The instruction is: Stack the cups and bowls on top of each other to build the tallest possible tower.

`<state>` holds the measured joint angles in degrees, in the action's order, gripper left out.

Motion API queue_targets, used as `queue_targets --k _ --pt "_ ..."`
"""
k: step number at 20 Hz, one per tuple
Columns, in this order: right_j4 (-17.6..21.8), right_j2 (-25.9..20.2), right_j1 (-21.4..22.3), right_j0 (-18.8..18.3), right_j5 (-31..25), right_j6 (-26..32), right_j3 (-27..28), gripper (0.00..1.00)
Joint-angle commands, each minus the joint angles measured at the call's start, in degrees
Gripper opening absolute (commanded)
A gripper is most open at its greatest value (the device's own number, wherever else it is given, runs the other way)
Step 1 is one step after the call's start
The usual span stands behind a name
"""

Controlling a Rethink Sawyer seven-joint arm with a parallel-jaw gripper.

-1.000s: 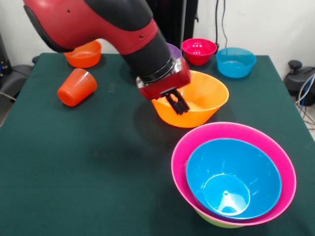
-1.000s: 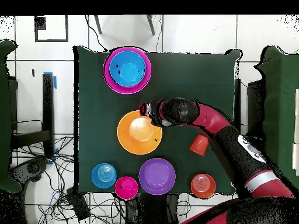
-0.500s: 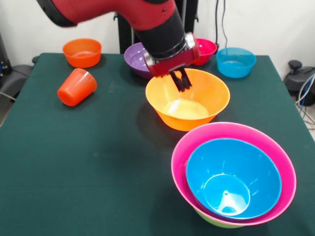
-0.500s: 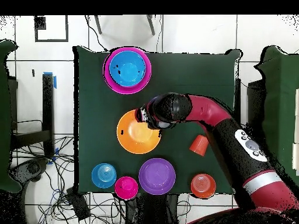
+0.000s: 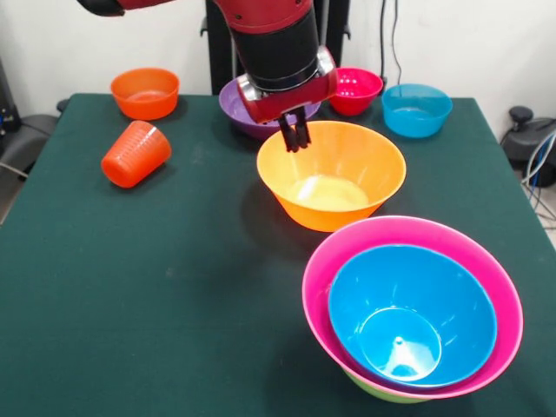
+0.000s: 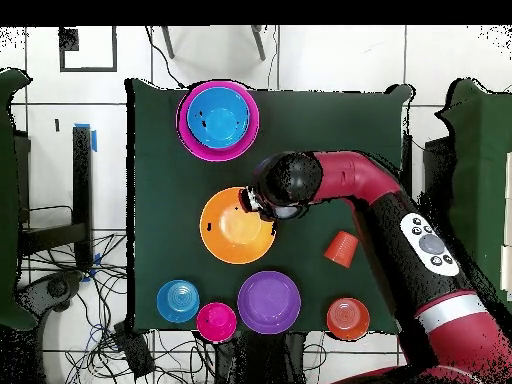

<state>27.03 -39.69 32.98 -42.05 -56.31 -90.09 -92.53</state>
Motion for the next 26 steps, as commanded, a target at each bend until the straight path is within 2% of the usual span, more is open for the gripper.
queue_targets --k 1,4,5,9,11,13,15,17,20,26 --pt "6.89 1.64 -1.00 1.99 -6.18 13.29 5.65 0.00" --pt "10.83 2.58 -1.78 3.08 -3.58 12.67 7.63 0.00" --pt "12.19 2.91 -1.81 3.35 -3.67 11.98 7.92 1.00" --pt "12.30 3.89 -1.95 3.20 -0.73 7.26 7.33 1.00" --pt "11.90 3.20 -2.87 2.47 -0.92 8.38 6.71 1.00" --pt "11.81 3.37 -2.66 2.21 -0.53 7.00 5.80 1.00" --pt "11.62 3.58 -3.36 2.27 -1.45 6.72 5.92 1.00" --pt "12.58 3.28 -3.87 2.41 -2.06 9.11 6.09 1.00" --pt "12.37 3.75 -4.29 2.43 -1.55 7.57 5.90 1.00" --pt "11.96 3.79 -5.78 2.49 -3.24 8.72 6.53 1.00"
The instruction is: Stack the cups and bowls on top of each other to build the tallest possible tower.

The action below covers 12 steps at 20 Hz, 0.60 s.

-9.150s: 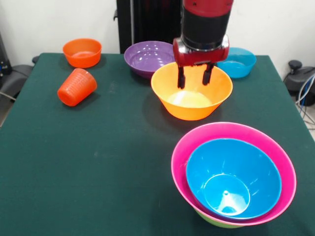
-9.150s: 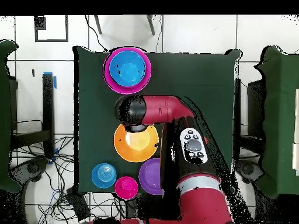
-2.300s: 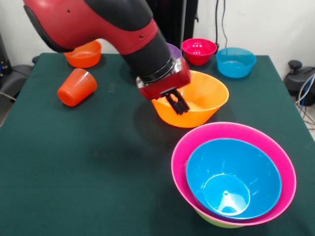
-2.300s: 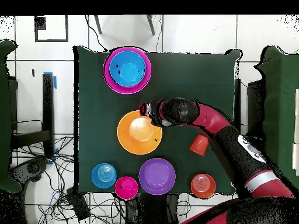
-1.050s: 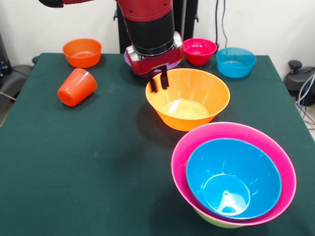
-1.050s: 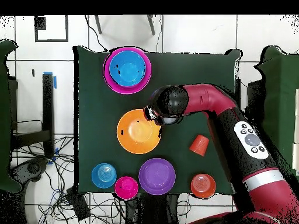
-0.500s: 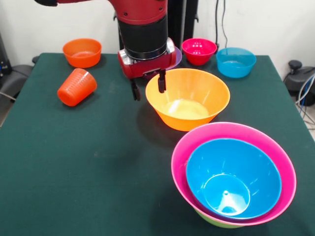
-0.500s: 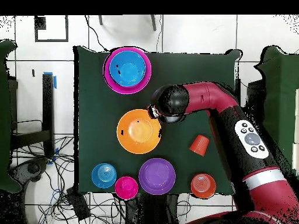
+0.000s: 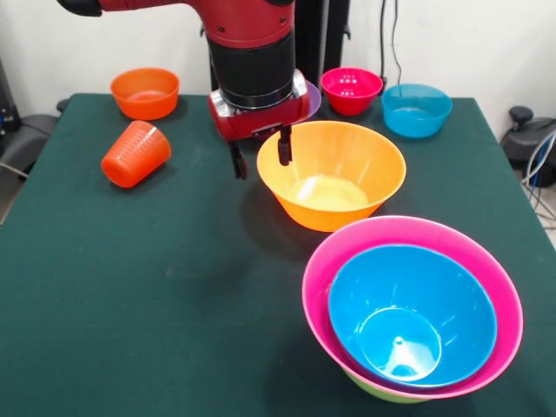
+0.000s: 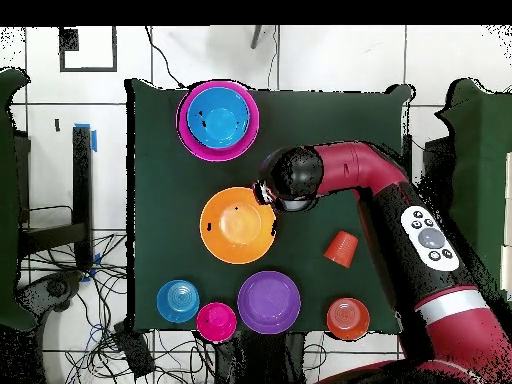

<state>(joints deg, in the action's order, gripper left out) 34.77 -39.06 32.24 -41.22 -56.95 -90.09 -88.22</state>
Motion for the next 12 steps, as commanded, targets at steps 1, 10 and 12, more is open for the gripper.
queue_targets --k 1,10,12 --pt "4.38 3.29 -5.39 1.68 -2.35 8.64 2.13 1.00" --pt "5.02 4.34 -5.68 2.00 0.91 5.27 -0.80 1.00" --pt "5.34 4.59 -6.28 2.31 1.37 4.87 -0.66 1.00"
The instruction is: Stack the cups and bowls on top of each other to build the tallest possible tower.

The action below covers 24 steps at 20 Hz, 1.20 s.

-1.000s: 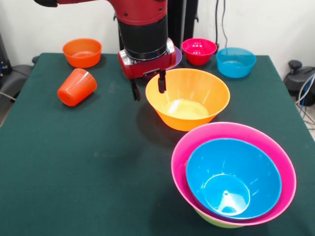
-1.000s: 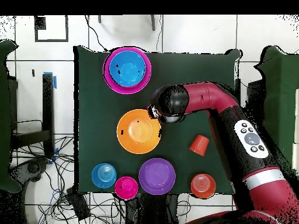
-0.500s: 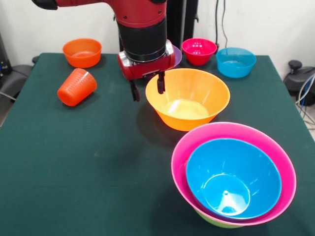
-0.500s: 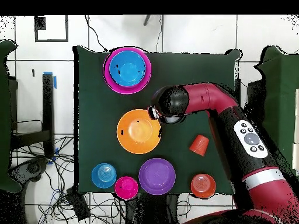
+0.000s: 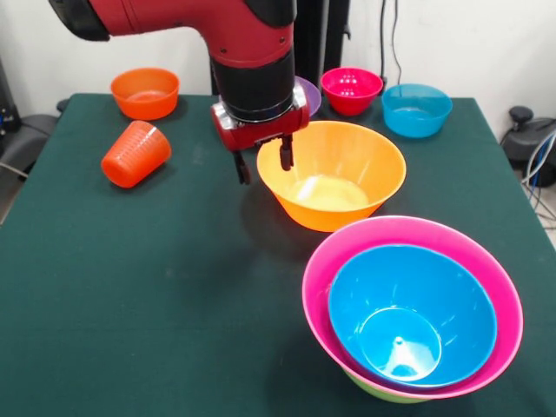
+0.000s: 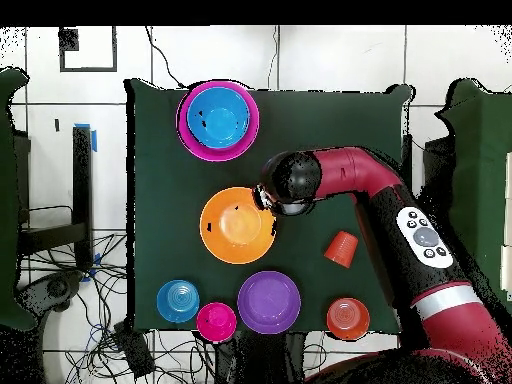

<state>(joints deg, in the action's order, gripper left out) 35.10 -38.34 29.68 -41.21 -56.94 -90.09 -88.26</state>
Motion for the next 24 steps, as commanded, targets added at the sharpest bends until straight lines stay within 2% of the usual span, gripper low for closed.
queue_targets --k 1,9,19,22,23,24 --pt "4.98 3.97 -3.89 2.41 1.53 4.46 -0.64 1.00" --pt "6.39 5.08 -5.62 2.96 5.04 2.75 -2.26 1.00" --pt "7.95 6.36 -9.04 4.13 8.34 2.88 -0.36 1.00" --pt "8.20 6.21 -9.26 3.71 11.10 1.70 -0.98 1.00" --pt "8.13 6.25 -9.28 3.65 11.82 0.96 -1.08 0.00" --pt "7.80 5.79 -8.80 3.50 11.33 1.70 -1.17 0.00"
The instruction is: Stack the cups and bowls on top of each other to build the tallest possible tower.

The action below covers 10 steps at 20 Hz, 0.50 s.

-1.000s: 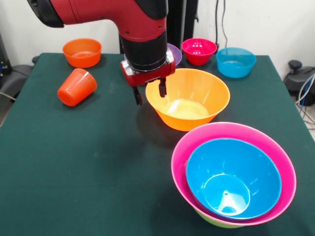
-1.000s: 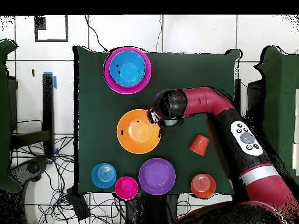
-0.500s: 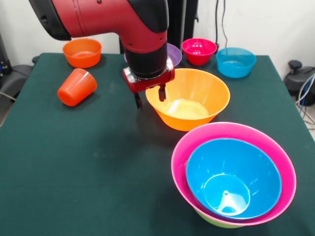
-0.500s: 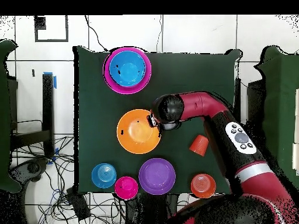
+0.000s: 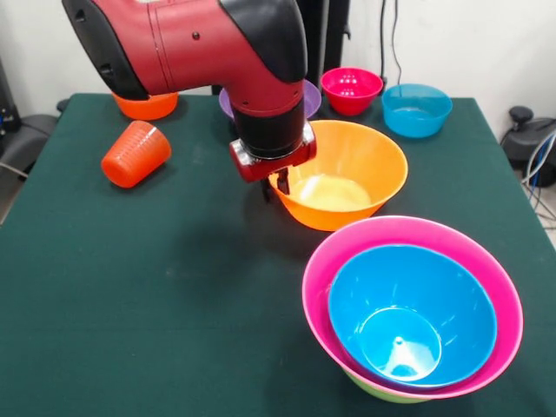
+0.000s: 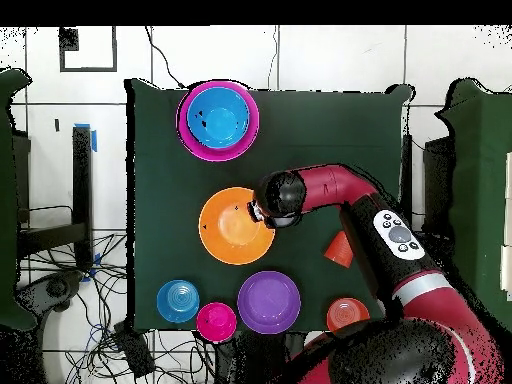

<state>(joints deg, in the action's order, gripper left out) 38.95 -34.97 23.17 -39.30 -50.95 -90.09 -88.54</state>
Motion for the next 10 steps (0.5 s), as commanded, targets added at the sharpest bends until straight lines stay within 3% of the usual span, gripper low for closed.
queue_targets --k 1,10 --pt "3.55 2.04 -2.05 1.43 4.92 2.40 -1.12 0.00" --pt "2.98 2.05 -0.44 0.57 3.40 4.45 -2.81 0.00"
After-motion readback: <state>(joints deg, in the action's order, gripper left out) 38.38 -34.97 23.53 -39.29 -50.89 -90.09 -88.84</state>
